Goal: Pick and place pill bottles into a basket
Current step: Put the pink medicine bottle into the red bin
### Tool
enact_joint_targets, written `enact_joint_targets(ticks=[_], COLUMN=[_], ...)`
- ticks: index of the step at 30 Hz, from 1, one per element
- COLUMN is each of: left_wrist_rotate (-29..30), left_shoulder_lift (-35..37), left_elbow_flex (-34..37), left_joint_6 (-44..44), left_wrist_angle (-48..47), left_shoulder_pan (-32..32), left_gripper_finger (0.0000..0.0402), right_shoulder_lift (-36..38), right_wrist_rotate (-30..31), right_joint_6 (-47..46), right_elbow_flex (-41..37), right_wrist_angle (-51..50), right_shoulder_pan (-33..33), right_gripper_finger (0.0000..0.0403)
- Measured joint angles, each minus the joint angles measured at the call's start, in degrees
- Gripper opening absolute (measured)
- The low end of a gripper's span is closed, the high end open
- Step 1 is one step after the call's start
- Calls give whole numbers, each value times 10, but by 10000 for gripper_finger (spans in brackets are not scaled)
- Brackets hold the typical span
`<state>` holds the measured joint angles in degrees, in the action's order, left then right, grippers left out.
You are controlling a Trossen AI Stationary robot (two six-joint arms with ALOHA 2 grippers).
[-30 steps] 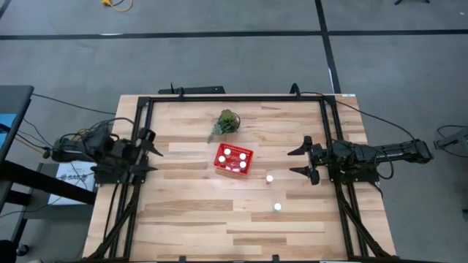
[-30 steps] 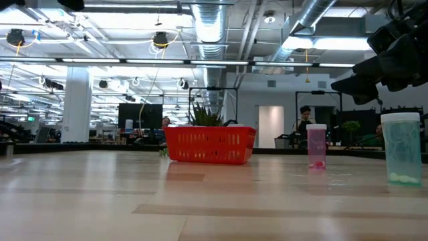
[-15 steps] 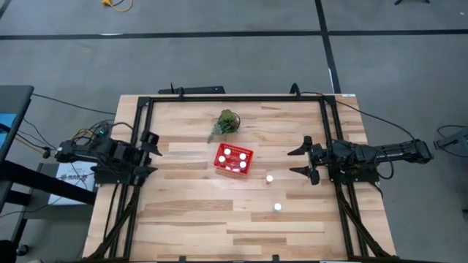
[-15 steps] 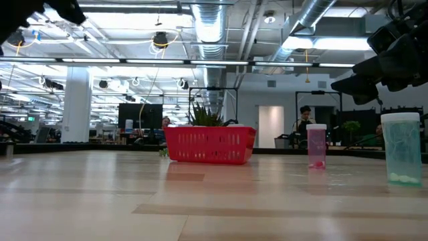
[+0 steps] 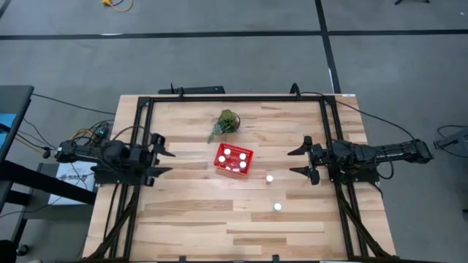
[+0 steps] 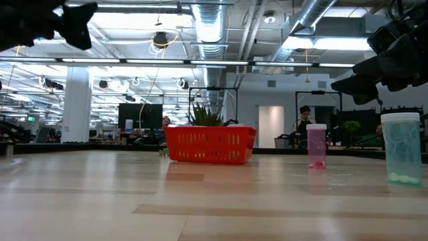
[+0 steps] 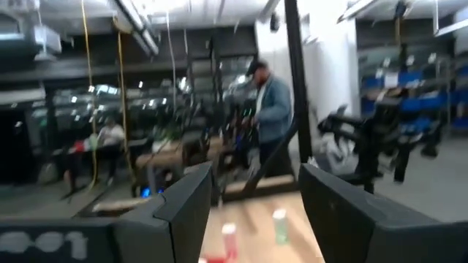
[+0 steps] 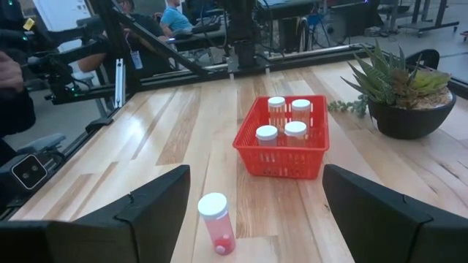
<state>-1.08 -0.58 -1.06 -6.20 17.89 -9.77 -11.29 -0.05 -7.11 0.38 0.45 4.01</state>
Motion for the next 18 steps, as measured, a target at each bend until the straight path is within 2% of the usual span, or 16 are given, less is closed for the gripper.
enact_joint_targets(ticks=[5,18], left_wrist_rotate=[24,33], left_shoulder_lift=[0,0], left_elbow_flex=[0,-2], left_joint_6=[-6,-10], left_wrist_angle=[-59,-172], left_shoulder_pan=[0,0], left_gripper_finger=[199,199], right_shoulder_lift=[0,0], right_wrist_rotate=[0,0], right_joint_6=[0,0], right_elbow_flex=[0,0], right_wrist_angle=[0,0], right_shoulder_pan=[0,0], right_gripper_finger=[306,306])
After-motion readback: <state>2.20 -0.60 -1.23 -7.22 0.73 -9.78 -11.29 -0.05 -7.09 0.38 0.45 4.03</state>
